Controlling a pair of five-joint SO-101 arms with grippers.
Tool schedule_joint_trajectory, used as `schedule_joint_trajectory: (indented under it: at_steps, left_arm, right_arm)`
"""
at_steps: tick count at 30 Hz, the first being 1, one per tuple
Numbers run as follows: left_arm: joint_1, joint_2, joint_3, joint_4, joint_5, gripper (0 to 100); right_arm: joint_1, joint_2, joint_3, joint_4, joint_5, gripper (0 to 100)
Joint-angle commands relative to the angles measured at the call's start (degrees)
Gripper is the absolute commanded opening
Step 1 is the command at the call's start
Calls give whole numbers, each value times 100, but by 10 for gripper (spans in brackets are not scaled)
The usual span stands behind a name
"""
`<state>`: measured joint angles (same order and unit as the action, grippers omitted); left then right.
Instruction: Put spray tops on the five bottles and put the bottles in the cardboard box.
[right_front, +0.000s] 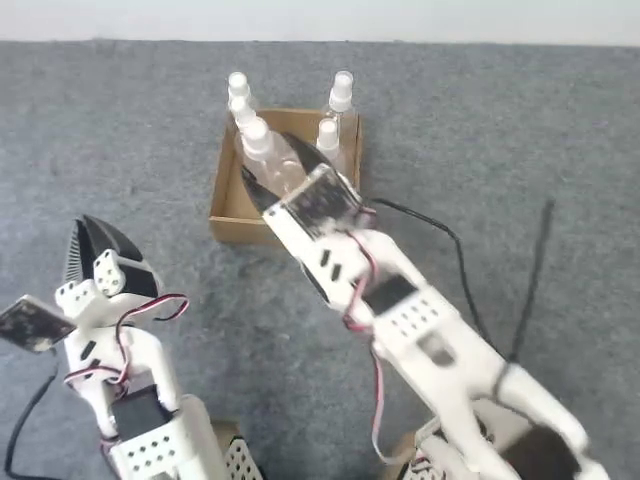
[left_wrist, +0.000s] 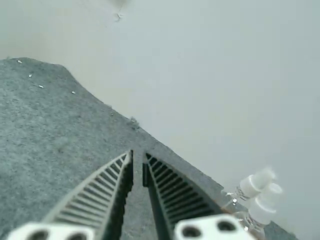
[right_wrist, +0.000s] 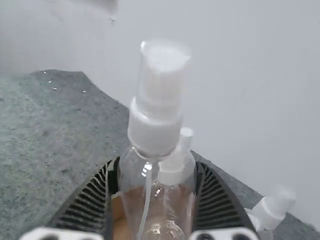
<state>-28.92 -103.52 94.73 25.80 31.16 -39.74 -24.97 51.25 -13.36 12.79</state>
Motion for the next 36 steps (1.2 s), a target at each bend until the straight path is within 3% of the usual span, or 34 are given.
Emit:
schedule_joint_trajectory:
  at_steps: [1, 15, 19, 25, 36]
  left_arm:
    - [-18, -114, -57, -281, 53, 33]
    - [-18, -114, -57, -273, 53, 33]
    - [-9, -114, -57, -273, 53, 33]
    - [-9, -114, -57, -273, 53, 33]
    - [9, -114, 4, -290, 53, 33]
  right_arm:
    - [-48, 1007, -1108, -444, 53, 6]
    - [-180, 3178, -1908, -1684, 53, 6]
    - [-180, 3574, -2057, -1692, -18, 6]
    - [-145, 4013, -2180, -1701, -853, 9]
    - [-145, 4259, -2145, -1675, -897, 13]
